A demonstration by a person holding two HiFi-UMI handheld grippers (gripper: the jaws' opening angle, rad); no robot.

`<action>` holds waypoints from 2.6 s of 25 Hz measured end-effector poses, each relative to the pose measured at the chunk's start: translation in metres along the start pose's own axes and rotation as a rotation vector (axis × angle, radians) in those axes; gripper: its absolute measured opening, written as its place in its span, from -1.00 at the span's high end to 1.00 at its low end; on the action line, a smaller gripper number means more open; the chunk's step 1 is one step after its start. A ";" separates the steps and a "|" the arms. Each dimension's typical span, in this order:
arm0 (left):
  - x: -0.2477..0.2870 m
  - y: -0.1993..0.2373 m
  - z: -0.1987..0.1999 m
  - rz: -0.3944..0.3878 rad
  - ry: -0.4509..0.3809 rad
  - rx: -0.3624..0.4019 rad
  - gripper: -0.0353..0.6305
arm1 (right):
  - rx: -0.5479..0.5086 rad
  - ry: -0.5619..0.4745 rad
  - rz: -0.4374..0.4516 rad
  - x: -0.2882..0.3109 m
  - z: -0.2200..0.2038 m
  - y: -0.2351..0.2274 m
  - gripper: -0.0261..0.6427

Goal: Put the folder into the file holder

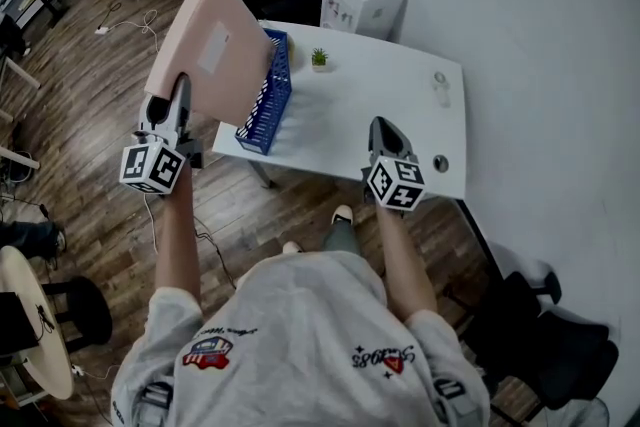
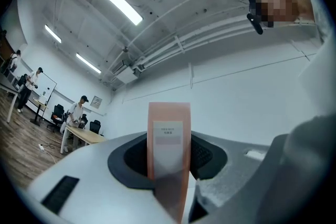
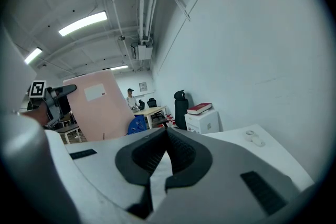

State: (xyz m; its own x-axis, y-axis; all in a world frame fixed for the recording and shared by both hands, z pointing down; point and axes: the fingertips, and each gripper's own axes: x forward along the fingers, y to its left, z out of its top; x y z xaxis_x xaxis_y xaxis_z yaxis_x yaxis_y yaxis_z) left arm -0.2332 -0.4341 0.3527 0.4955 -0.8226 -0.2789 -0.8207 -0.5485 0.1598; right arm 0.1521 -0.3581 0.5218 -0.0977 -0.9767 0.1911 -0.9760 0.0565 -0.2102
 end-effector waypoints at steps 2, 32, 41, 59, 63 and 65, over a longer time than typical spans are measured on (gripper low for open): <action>0.004 -0.001 -0.009 -0.001 0.019 0.026 0.46 | -0.002 0.003 -0.002 0.000 -0.001 0.001 0.91; 0.027 0.000 -0.137 0.043 0.197 0.079 0.45 | -0.038 0.034 -0.052 0.000 -0.003 -0.010 0.91; 0.025 -0.003 -0.194 0.049 0.358 0.043 0.39 | -0.038 0.049 -0.057 -0.006 -0.007 -0.016 0.91; -0.001 -0.034 -0.233 -0.101 0.544 -0.007 0.19 | -0.019 0.084 -0.014 -0.006 -0.028 0.003 0.91; -0.022 -0.031 -0.224 -0.098 0.544 -0.063 0.19 | -0.022 0.083 0.009 -0.007 -0.028 0.016 0.91; -0.033 -0.026 -0.215 -0.084 0.538 -0.072 0.19 | -0.030 0.086 0.028 -0.006 -0.028 0.028 0.91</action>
State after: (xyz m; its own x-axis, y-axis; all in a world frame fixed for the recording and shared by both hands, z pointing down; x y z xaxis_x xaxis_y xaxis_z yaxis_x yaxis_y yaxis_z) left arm -0.1672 -0.4249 0.5616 0.6494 -0.7258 0.2268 -0.7599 -0.6089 0.2274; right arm 0.1205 -0.3447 0.5412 -0.1402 -0.9533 0.2676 -0.9779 0.0909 -0.1884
